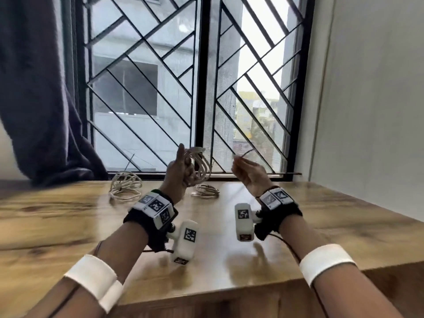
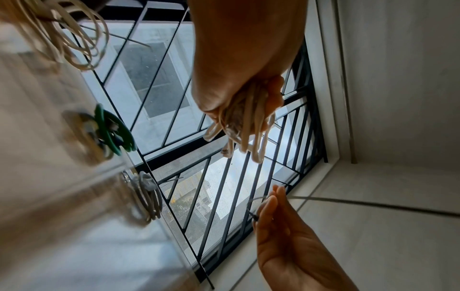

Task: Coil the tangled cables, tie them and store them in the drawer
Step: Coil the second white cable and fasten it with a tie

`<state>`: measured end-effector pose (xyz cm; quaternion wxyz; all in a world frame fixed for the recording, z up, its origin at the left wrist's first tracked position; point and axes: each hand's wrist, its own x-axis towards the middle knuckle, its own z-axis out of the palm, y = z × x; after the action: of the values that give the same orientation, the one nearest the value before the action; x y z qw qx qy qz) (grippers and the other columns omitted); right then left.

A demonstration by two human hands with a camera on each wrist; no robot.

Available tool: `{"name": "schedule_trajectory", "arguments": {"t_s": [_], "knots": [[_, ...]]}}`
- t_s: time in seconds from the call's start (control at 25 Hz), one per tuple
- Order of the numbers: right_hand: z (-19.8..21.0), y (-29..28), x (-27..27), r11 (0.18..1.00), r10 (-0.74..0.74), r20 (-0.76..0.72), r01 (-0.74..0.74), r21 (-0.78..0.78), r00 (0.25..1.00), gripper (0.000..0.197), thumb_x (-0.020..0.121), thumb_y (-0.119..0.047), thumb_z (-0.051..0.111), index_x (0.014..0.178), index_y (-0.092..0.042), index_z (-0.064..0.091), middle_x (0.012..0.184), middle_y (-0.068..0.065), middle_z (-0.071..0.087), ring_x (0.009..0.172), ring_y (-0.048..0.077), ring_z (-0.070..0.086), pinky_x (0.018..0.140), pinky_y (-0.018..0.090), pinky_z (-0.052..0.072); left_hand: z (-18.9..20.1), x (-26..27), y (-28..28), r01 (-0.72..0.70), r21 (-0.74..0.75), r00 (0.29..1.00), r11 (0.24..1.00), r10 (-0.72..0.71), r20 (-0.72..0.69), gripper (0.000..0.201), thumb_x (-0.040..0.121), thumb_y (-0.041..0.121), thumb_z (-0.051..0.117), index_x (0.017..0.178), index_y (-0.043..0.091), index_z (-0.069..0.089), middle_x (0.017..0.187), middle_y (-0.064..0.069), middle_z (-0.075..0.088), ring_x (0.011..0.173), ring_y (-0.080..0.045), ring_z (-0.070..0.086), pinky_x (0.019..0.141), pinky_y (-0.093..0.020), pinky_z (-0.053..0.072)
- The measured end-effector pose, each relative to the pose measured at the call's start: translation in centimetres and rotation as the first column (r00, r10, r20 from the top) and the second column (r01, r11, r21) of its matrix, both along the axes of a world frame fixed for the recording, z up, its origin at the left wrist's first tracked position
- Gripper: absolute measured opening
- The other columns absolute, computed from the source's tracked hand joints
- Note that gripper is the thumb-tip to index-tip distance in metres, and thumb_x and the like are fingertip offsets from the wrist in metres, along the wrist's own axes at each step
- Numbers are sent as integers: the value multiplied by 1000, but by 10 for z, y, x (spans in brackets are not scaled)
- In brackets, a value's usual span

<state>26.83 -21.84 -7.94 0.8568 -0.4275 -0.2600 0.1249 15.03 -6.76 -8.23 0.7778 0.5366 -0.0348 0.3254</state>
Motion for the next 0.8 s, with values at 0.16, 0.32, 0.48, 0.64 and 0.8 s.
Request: {"name": "schedule_trajectory", "arguments": {"t_s": [0.16, 0.32, 0.48, 0.64, 0.8], "knots": [[1, 50, -12, 977, -2, 119, 27, -212, 993, 20, 93, -20, 55, 79, -8, 63, 55, -2, 55, 50, 7, 52, 47, 16, 48, -4, -4, 27, -34, -44, 999, 998, 34, 10, 56, 92, 54, 41, 55, 22, 70, 40, 9, 34, 33, -4, 35, 52, -24, 41], [-5, 82, -18, 937, 196, -8, -189, -295, 981, 27, 100, -18, 38, 80, -10, 53, 47, -1, 56, 37, 7, 48, 34, 14, 35, 3, -5, 47, -21, 51, 998, 998, 18, 56, 44, 82, 53, 47, 97, 15, 64, 43, 8, 35, 35, -4, 39, 37, -13, 33], [-9, 92, -16, 912, 228, -20, -221, -345, 973, 26, 100, -12, 30, 91, -8, 54, 47, -3, 49, 32, 4, 40, 33, 11, 27, -3, -3, 60, -19, 35, 998, 999, 17, 67, 53, 84, 49, 51, 116, 9, 59, 43, 9, 35, 36, -3, 39, 38, -13, 36], [-23, 88, -9, 814, 216, 58, -147, -562, 975, 27, 98, -3, 27, 97, -8, 54, 61, 2, 41, 35, 6, 38, 35, 12, 29, -18, 0, 65, -83, 19, 996, 996, 84, -11, 38, 98, 39, 42, 115, 10, 60, 43, 9, 34, 36, -4, 37, 38, -14, 34], [-35, 93, -15, 702, 184, 209, 21, -712, 961, 35, 103, -24, 29, 82, -11, 53, 58, 0, 27, 32, 4, 26, 33, 10, 21, -31, 5, 78, -150, 66, 978, 987, 158, -140, 30, 94, 40, 49, 98, 13, 62, 39, 7, 40, 33, -6, 45, 40, -16, 35]]}}
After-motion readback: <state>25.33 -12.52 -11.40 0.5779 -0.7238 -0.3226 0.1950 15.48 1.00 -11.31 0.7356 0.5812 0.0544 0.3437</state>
